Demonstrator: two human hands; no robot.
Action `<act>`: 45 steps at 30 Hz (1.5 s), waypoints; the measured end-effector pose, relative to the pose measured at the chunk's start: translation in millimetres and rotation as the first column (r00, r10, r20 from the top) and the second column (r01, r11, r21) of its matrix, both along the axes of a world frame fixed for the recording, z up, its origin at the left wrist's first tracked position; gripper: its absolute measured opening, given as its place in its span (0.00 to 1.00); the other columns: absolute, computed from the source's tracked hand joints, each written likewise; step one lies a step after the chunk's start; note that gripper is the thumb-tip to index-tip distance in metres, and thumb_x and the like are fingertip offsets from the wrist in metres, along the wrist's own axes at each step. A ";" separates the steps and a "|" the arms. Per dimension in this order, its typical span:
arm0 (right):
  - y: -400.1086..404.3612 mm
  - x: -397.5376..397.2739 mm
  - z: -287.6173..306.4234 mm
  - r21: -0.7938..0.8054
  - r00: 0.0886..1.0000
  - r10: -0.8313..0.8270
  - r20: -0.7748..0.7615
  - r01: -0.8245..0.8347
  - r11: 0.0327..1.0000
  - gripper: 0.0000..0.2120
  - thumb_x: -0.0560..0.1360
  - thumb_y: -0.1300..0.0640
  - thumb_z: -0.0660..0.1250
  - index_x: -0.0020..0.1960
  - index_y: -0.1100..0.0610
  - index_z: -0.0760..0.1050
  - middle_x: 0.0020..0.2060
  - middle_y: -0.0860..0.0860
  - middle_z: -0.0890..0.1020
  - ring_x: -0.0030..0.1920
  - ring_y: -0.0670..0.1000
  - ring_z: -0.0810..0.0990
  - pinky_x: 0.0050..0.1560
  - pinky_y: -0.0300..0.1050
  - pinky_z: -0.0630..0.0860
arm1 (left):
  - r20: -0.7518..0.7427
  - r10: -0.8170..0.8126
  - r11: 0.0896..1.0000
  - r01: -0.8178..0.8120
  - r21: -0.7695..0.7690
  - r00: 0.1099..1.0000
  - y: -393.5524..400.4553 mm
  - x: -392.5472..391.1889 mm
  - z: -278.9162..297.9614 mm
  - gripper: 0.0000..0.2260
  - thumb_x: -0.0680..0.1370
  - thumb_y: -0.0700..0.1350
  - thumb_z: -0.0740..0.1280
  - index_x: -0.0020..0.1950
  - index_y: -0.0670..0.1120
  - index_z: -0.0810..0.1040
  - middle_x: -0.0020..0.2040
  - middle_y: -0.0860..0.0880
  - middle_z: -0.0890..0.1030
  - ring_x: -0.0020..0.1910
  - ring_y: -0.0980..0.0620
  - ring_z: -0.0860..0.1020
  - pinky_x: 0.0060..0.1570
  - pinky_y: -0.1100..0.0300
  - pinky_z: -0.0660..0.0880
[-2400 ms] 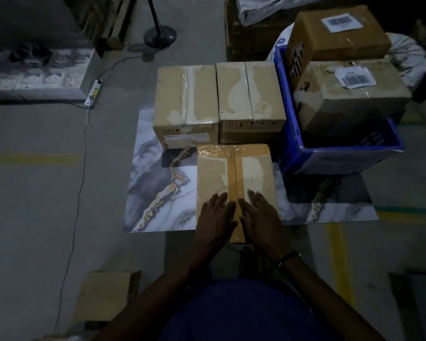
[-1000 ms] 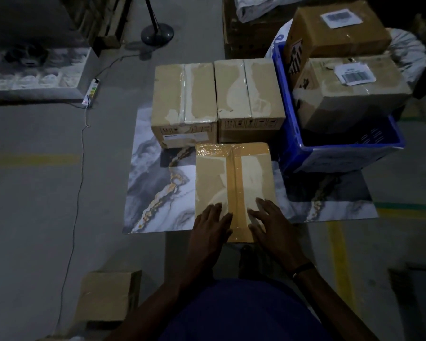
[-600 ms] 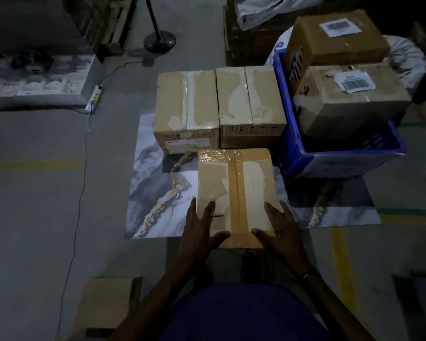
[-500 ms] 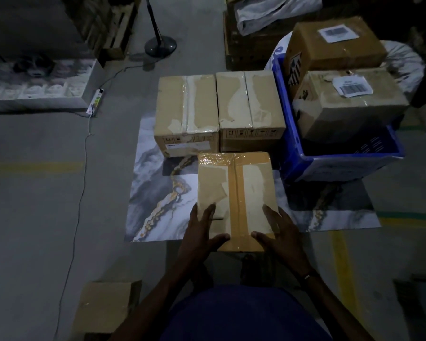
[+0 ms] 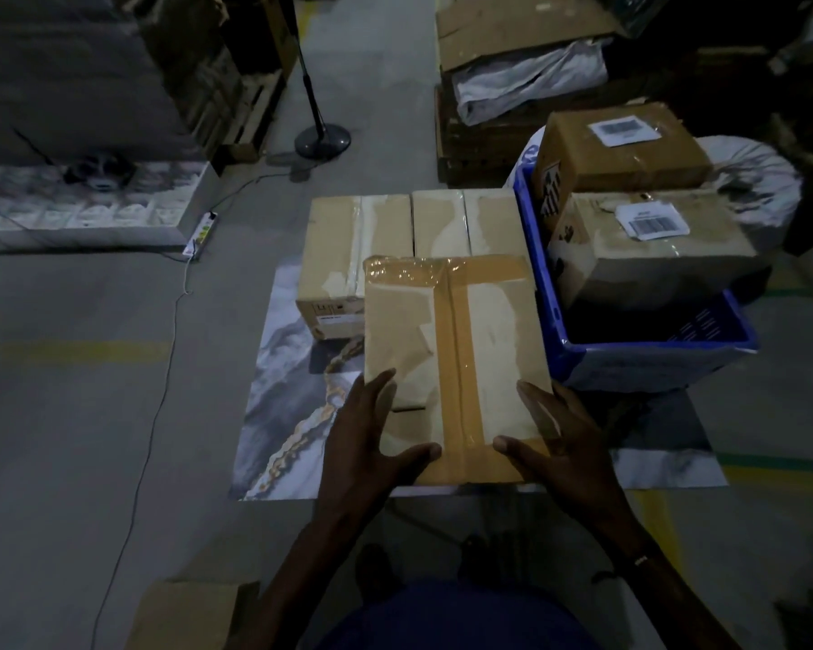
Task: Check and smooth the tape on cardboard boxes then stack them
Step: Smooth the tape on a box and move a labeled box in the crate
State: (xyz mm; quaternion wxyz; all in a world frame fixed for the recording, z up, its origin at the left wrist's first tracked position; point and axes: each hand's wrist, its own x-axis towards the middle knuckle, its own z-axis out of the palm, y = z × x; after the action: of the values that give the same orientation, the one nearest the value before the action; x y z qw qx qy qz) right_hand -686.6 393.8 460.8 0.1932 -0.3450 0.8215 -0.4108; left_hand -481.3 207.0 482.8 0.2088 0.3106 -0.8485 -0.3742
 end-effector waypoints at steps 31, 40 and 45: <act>-196.8 -222.8 82.0 -0.053 0.992 0.037 -0.121 -0.044 0.998 0.38 0.70 0.45 0.80 0.75 0.55 0.71 0.73 0.53 0.73 0.72 0.52 0.71 0.65 0.43 0.69 | -0.138 0.049 0.996 -0.038 0.084 0.989 -204.9 -210.1 56.9 0.40 0.66 0.56 0.83 0.74 0.44 0.75 0.70 0.44 0.78 0.66 0.47 0.79 0.65 0.47 0.78; -238.2 -253.6 74.0 0.028 0.995 0.020 -0.096 -0.018 0.999 0.39 0.71 0.42 0.78 0.76 0.54 0.68 0.75 0.53 0.71 0.73 0.54 0.70 0.67 0.49 0.70 | -0.113 -0.011 0.992 0.025 0.120 0.994 -252.3 -243.9 49.1 0.36 0.70 0.48 0.82 0.74 0.43 0.73 0.70 0.44 0.78 0.64 0.49 0.79 0.63 0.53 0.78; -239.7 -257.8 66.4 0.038 0.997 -0.013 -0.077 0.016 0.999 0.39 0.71 0.42 0.78 0.76 0.53 0.69 0.74 0.53 0.71 0.73 0.54 0.70 0.70 0.54 0.72 | -0.082 -0.041 0.987 0.053 0.152 0.996 -261.9 -255.3 36.9 0.36 0.70 0.49 0.82 0.75 0.43 0.73 0.71 0.44 0.76 0.65 0.47 0.78 0.63 0.57 0.77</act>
State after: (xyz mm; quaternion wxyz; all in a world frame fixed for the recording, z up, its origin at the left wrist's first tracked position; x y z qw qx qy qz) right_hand -944.4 154.0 527.2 0.1651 -0.3510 0.8385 -0.3827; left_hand -736.6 -54.9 519.7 0.2085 0.2905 -0.8153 -0.4555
